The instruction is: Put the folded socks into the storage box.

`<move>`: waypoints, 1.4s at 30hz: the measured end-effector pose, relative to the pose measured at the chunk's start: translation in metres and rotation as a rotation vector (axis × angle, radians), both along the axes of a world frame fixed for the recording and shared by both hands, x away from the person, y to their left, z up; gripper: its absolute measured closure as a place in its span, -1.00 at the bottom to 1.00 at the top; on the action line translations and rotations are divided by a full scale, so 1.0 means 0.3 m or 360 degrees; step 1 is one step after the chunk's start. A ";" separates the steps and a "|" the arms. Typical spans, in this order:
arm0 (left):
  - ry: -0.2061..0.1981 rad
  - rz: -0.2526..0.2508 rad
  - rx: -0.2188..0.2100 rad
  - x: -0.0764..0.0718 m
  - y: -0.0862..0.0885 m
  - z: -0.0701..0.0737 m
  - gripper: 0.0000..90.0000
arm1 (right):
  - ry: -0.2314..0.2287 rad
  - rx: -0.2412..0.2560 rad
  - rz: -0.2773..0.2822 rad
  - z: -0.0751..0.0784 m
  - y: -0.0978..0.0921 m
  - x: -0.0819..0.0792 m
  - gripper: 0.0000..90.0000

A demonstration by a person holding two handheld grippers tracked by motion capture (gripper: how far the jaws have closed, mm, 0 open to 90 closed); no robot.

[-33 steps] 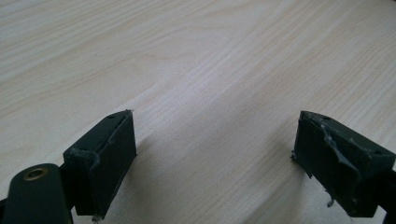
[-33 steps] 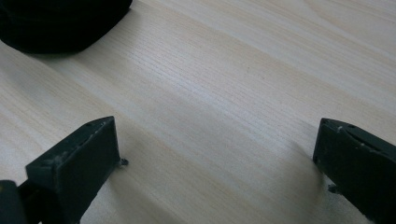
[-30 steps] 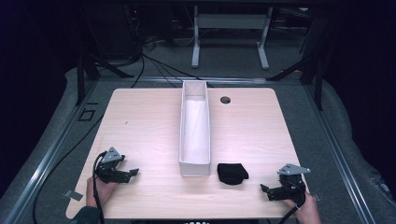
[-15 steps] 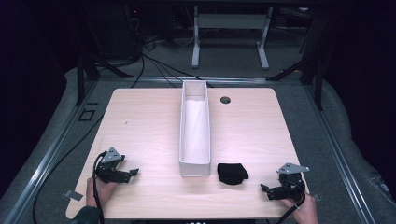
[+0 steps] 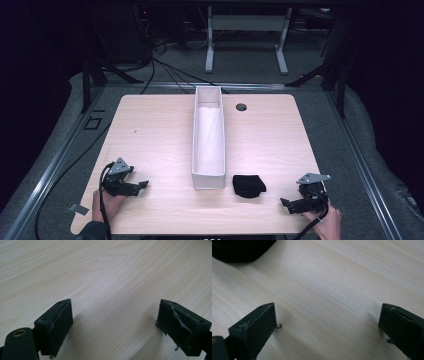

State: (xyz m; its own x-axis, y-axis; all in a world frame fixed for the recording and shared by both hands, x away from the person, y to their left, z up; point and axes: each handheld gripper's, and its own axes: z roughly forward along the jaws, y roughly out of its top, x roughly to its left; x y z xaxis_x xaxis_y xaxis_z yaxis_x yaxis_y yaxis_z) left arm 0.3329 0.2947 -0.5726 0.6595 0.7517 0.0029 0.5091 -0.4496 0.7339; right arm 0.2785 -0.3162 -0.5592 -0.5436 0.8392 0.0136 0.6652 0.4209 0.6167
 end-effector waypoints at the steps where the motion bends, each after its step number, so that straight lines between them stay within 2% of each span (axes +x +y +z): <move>1: -0.0001 0.0000 -0.0001 0.000 0.000 0.000 -0.71 | 0.0020 0.0000 0.0009 0.006 0.002 0.000 -0.99; 4: -0.0002 0.0003 0.0001 -0.001 0.000 0.000 -0.71 | 0.0062 -0.0023 0.0016 0.026 0.002 -0.002 -0.99; 5: -0.0003 0.0003 0.0000 0.000 0.000 0.000 -0.71 | 0.0056 -0.0039 0.0007 0.032 0.003 -0.004 -0.99; 8: -0.0002 0.0002 0.0000 -0.001 0.000 0.000 -0.71 | 0.0096 -0.0059 0.0050 0.050 0.006 -0.006 -0.98; 9: -0.0001 0.0003 0.0001 -0.001 0.000 0.000 -0.71 | 0.0105 -0.0104 0.0043 0.057 0.009 -0.008 -0.98; 13: -0.0002 0.0002 0.0000 0.000 0.000 0.000 -0.71 | 0.0127 -0.0117 0.0084 0.079 0.016 -0.008 -0.97; 19: 0.0000 0.0005 -0.0003 -0.001 -0.001 0.000 -0.71 | 0.0153 -0.0192 0.0152 0.148 0.045 -0.002 -0.97; 23: -0.0002 0.0001 0.0000 -0.001 0.000 0.000 -0.71 | 0.0153 -0.0228 0.0194 0.179 0.066 0.005 -0.97; 28: -0.0002 -0.0002 0.0000 0.000 0.000 0.000 -0.71 | 0.0105 -0.0274 0.0277 0.241 0.114 0.023 -0.97; 32: -0.0002 -0.0001 0.0000 0.000 0.000 0.000 -0.71 | 0.0119 -0.0295 0.0317 0.260 0.137 0.038 -0.96; 33: -0.0002 -0.0002 0.0001 0.000 0.000 0.000 -0.71 | 0.0139 -0.0302 0.0356 0.267 0.156 0.049 -0.97; 42: -0.0002 -0.0002 0.0000 0.000 0.000 0.000 -0.71 | 0.0196 -0.0350 0.0458 0.277 0.226 0.081 -0.97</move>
State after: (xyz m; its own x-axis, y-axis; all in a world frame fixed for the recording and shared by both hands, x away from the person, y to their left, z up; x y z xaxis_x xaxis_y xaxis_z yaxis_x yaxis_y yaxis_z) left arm 0.3329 0.2947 -0.5726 0.6603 0.7510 0.0041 0.5076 -0.4503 0.7346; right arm 0.3029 -0.2484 -0.4759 -0.7630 0.6425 -0.0703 0.5638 0.7149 0.4136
